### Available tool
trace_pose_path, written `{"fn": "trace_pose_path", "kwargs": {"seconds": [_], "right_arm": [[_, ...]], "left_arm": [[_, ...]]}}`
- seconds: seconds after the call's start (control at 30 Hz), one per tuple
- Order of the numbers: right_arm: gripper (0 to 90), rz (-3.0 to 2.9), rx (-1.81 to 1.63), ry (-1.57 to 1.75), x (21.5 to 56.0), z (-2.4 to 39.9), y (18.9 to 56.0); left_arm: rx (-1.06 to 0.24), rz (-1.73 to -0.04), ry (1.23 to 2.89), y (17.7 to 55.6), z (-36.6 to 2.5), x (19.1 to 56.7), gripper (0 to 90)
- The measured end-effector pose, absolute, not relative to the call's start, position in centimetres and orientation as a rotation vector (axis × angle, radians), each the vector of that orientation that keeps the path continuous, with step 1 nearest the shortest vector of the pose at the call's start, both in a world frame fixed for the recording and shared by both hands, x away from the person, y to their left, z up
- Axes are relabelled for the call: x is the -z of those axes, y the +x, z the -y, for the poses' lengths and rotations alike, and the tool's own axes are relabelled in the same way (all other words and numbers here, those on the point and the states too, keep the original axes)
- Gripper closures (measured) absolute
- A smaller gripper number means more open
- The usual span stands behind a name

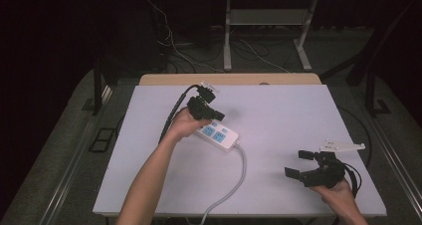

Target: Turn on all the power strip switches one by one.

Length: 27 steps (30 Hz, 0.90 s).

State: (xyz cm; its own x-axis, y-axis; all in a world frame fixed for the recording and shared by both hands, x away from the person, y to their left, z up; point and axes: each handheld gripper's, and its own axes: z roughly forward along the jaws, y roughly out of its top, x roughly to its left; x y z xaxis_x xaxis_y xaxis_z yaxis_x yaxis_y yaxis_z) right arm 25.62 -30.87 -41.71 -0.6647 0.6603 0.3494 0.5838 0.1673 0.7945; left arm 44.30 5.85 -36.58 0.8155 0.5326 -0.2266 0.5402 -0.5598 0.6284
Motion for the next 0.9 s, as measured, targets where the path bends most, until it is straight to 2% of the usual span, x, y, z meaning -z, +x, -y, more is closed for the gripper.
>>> {"fn": "trace_pose_path", "kwargs": {"seconds": [0.43,0.9], "right_arm": [[0.5,-2.339,-1.530,1.251,41.7,30.9,25.6],[0.6,-2.339,-1.532,1.253,41.8,30.9,25.7]], "left_arm": [[-0.045,-0.818,2.260,45.1,-7.2,35.3,89.8],[-0.046,-0.848,2.276,45.6,-7.2,36.7,89.7]]}}
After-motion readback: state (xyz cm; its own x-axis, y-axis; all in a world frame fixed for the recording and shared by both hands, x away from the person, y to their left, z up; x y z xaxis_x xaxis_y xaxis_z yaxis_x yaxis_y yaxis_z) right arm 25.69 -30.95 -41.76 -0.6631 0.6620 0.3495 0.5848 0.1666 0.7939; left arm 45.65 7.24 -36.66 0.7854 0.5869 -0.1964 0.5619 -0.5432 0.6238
